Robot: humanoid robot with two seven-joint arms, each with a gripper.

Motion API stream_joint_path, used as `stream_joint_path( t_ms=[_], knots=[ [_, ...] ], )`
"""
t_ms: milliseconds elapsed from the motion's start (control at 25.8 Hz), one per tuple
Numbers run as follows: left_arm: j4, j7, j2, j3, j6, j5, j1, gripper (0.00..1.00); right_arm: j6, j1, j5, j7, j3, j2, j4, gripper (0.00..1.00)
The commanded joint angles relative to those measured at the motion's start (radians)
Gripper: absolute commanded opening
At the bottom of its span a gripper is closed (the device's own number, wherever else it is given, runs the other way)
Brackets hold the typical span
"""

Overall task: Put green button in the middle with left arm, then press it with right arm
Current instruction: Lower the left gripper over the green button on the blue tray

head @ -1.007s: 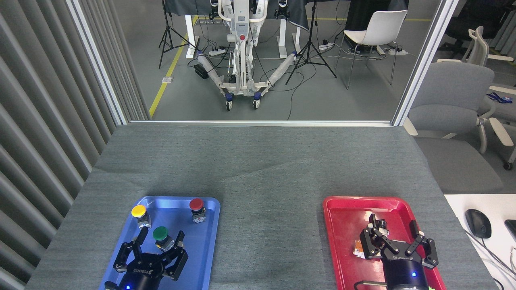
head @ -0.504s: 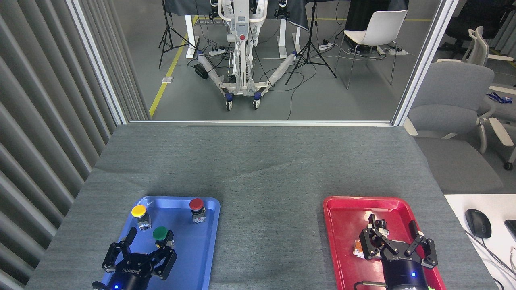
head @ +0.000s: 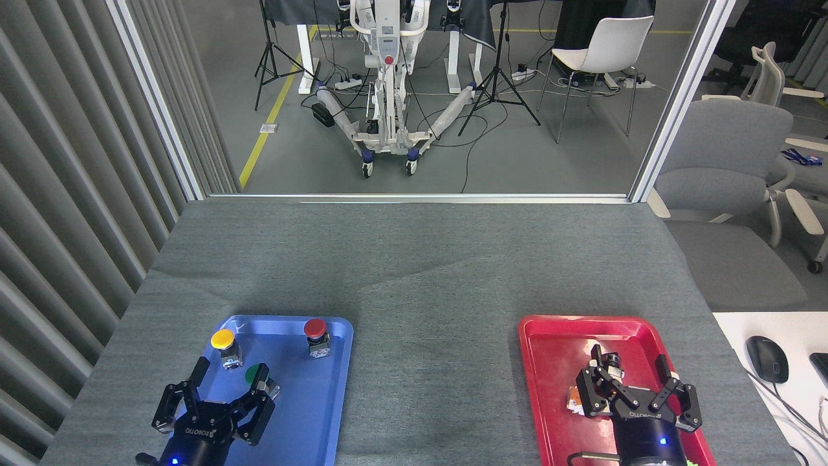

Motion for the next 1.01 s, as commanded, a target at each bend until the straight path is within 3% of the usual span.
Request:
stream_joint_path(
  t_ms=[0,581,775,968],
  knots=[
    [-0.001,0.0,0.007,0.001,-0.008,0.001,-0.002,1.0,0.0,-0.001,0.0,0.004,-0.002,-0.002,0.0,1.0],
    [0.028,-0.098,0.113,0.0,-0.117,-0.012,-0.002,1.0,0.0,-0.001,0.0,0.004,0.0,-0.002,0.0,1.0],
    [0.074,-0.098,0.119,0.0,-0.132,-0.014,-0.007,1.0,0.0,0.0,0.0,0.004,0.0,0.0,0.0,1.0],
    [0.179,-0.098,0.144,-0.008,-0.25,-0.015,-0.042,1.0,0.0,0.0,0.002,0.004,0.002,-0.002,0.0,1.0]
  ],
)
